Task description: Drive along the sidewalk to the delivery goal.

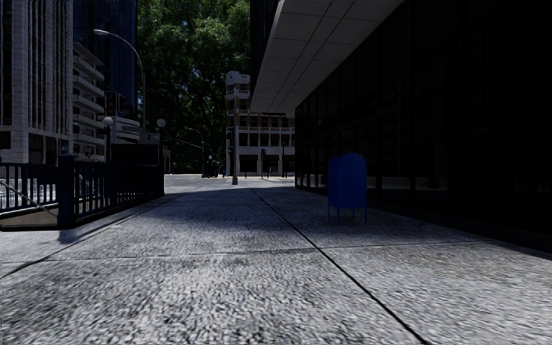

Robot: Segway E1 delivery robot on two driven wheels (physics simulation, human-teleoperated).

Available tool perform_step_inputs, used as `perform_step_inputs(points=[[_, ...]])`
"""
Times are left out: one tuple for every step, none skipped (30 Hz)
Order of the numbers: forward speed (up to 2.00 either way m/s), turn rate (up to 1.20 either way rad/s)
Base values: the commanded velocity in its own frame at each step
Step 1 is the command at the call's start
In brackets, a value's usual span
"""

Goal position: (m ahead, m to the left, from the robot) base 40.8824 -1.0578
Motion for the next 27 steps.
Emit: perform_step_inputs(points=[[1.99,0.0],[1.99,0.0],[1.99,0.0],[1.99,0.0],[1.99,0.0],[1.99,0.0],[1.99,0.0],[1.99,0.0],[1.99,0.0],[1.99,0.0],[1.99,0.0],[2.0,0.0],[2.0,0.0],[2.0,0.0],[2.0,0.0],[2.0,0.0],[1.99,0.0],[1.99,0.0],[1.99,0.0],[1.99,0.0],[1.99,0.0],[1.99,0.0],[1.99,0.0],[1.99,0.0],[1.99,0.0],[1.99,0.0],[1.99,0.0]])
